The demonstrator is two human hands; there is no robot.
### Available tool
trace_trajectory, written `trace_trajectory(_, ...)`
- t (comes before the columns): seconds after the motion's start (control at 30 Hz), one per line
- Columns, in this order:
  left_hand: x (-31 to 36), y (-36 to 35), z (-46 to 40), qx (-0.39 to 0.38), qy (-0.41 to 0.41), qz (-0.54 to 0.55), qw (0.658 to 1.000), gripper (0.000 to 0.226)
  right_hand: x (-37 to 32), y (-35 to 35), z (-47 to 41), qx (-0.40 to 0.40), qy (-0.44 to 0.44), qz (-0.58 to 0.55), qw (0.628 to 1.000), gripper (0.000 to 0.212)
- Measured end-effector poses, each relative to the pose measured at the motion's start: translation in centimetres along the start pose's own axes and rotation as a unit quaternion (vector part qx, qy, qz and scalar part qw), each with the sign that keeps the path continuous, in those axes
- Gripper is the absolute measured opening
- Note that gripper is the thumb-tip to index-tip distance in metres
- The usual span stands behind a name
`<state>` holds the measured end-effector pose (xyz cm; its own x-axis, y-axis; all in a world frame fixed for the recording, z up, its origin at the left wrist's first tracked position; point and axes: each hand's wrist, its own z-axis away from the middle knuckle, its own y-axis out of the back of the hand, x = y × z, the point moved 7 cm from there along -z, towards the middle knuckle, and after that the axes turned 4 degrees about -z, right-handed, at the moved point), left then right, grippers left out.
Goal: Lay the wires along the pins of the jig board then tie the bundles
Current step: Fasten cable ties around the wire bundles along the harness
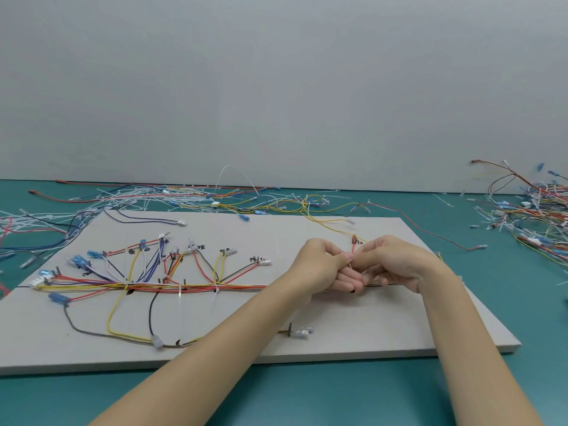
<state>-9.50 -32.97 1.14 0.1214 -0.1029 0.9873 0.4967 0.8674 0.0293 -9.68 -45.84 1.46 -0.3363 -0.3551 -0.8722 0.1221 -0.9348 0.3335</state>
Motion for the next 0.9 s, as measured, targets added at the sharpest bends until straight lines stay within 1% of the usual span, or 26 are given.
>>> trace_trajectory(0.2, -0.3, 0.2, -0.3, 0.048, -0.028, 0.009, 0.998, 0.016, 0.1, -0.2, -0.2, 0.013, -0.005, -0.04, 0.999, 0.012)
trace_trajectory(0.27, -0.5, 0.2, -0.3, 0.049, -0.039, 0.019, 0.998, 0.018, 0.1, -0.1, -0.3, 0.017, -0.007, -0.053, 0.998, 0.008)
trace_trajectory(0.33, -0.7, 0.1, -0.2, 0.04, -0.052, 0.024, 0.998, 0.018, 0.2, -0.1, -0.4, 0.016, -0.009, -0.064, 0.998, 0.01)
trace_trajectory(0.43, -0.8, 0.1, 0.0, 0.028, -0.067, 0.022, 0.997, 0.007, 0.2, -0.1, -0.3, -0.002, -0.011, -0.077, 0.997, 0.017)
trace_trajectory(0.5, -0.9, 0.2, 0.0, 0.031, -0.065, 0.023, 0.997, 0.003, 0.2, -0.1, -0.3, -0.014, -0.012, -0.076, 0.997, 0.016)
trace_trajectory(0.6, -1.1, 0.1, -0.2, 0.041, -0.058, 0.008, 0.997, 0.012, 0.3, 0.2, -0.2, -0.009, -0.011, -0.048, 0.999, 0.008)
trace_trajectory(0.7, -1.3, -0.1, -0.3, 0.041, -0.048, -0.007, 0.998, 0.016, 0.2, 0.4, -0.3, -0.005, -0.003, -0.053, 0.999, 0.007)
trace_trajectory(0.87, -1.6, 0.0, -0.4, 0.085, -0.041, -0.011, 0.996, 0.004, 0.2, 0.4, -0.2, -0.015, 0.002, -0.071, 0.997, 0.007)
trace_trajectory(0.9, -1.7, 0.1, -0.4, 0.089, -0.036, -0.002, 0.995, 0.012, 0.1, 0.4, -0.1, -0.018, 0.004, -0.073, 0.997, 0.007)
